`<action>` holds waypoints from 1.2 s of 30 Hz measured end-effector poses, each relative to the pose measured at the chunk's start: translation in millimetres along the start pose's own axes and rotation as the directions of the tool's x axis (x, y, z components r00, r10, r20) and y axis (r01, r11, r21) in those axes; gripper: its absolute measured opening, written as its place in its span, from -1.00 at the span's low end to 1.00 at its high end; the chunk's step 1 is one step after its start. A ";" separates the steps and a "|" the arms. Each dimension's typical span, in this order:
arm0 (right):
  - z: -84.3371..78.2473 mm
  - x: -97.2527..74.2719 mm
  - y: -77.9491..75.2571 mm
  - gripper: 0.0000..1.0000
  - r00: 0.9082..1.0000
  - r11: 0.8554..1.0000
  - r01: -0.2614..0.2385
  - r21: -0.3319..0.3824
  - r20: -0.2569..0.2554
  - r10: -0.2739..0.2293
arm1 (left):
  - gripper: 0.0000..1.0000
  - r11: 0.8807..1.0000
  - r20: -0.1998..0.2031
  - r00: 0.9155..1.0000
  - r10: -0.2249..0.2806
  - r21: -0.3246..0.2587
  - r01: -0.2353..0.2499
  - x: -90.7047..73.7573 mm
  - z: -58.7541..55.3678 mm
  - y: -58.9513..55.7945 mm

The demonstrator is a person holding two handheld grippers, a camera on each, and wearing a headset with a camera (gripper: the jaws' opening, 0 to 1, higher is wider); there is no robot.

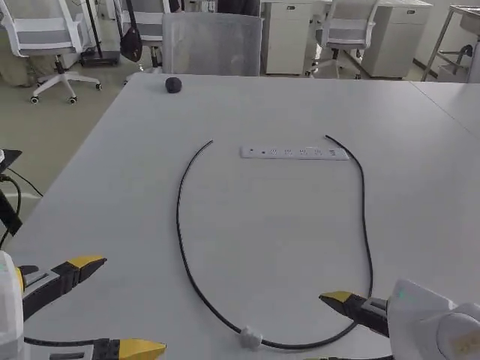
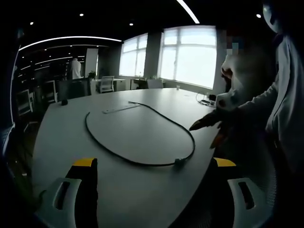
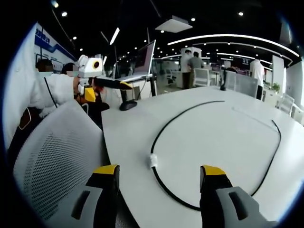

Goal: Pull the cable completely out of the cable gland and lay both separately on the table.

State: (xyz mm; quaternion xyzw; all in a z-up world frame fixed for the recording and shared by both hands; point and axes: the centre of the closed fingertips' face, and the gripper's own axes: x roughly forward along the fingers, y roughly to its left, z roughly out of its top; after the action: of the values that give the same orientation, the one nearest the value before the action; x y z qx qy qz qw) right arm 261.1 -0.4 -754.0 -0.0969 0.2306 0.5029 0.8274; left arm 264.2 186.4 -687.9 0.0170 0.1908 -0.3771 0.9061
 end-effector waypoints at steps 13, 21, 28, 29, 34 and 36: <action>0.5 13.7 5.0 0.11 0.984 0.978 -0.153 -0.141 -0.114 0.138 | 0.99 1.000 0.001 1.000 -0.019 0.000 0.019 2.4 -0.1 -5.5; 1.1 24.8 -0.1 0.05 0.976 0.970 -0.189 -0.155 -0.138 0.168 | 0.99 1.000 0.006 1.000 -0.023 0.003 0.023 2.7 1.3 -7.0; -4.1 38.1 6.2 -0.07 0.976 0.971 -0.193 -0.140 -0.126 0.176 | 0.99 1.000 0.004 1.000 -0.023 0.000 0.023 0.7 1.3 -5.5; -5.3 40.1 6.5 -0.10 0.977 0.972 -0.190 -0.136 -0.126 0.174 | 0.99 1.000 0.004 1.000 -0.022 0.001 0.022 0.8 1.1 -5.3; -11.5 53.2 10.8 -0.23 0.976 0.973 -0.191 -0.128 -0.126 0.175 | 0.99 1.000 0.007 1.000 -0.026 0.001 0.026 1.5 1.4 -5.9; -13.8 58.3 13.8 -0.27 0.975 0.971 -0.196 -0.135 -0.130 0.179 | 0.99 1.000 0.006 1.000 -0.029 0.001 0.029 1.6 1.2 -6.5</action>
State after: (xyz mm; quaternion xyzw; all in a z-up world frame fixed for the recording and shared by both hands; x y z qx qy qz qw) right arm 267.6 46.6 -793.0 -0.1646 0.2490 0.5881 0.7517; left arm 261.2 180.5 -686.7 0.0133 0.1881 -0.3903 0.9012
